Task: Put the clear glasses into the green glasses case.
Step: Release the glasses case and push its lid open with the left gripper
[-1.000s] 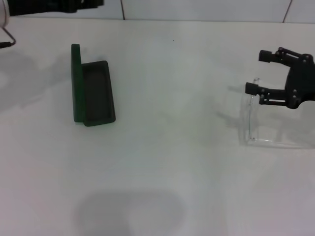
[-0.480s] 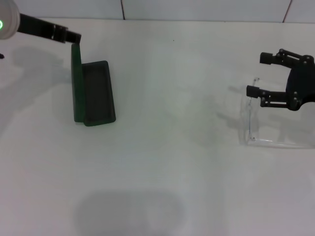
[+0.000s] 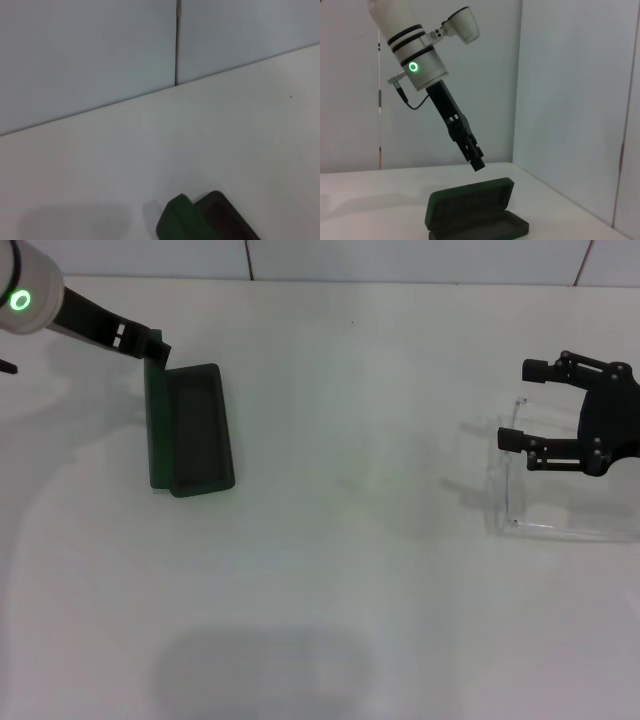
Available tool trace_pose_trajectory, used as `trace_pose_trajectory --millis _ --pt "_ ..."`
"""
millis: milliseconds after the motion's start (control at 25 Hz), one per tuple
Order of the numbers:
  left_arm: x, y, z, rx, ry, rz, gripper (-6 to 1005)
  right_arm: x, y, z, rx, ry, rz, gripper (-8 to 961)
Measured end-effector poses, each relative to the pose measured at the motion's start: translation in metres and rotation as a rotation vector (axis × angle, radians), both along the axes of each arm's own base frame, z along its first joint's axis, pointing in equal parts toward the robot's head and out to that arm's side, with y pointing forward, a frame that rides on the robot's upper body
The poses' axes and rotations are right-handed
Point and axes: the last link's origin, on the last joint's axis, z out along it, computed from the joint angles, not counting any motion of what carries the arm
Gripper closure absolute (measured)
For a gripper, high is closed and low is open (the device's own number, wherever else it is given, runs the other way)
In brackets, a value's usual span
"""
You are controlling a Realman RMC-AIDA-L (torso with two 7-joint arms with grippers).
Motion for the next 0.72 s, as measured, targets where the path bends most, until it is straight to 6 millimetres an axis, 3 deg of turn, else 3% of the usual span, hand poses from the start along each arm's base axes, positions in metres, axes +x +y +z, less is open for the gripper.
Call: trace_pose_trajectory --millis 720 --pt "-0.018 0.011 -0.027 -0.051 0.006 0.057 350 0.002 -0.003 -0.001 -0.005 0.001 0.001 78"
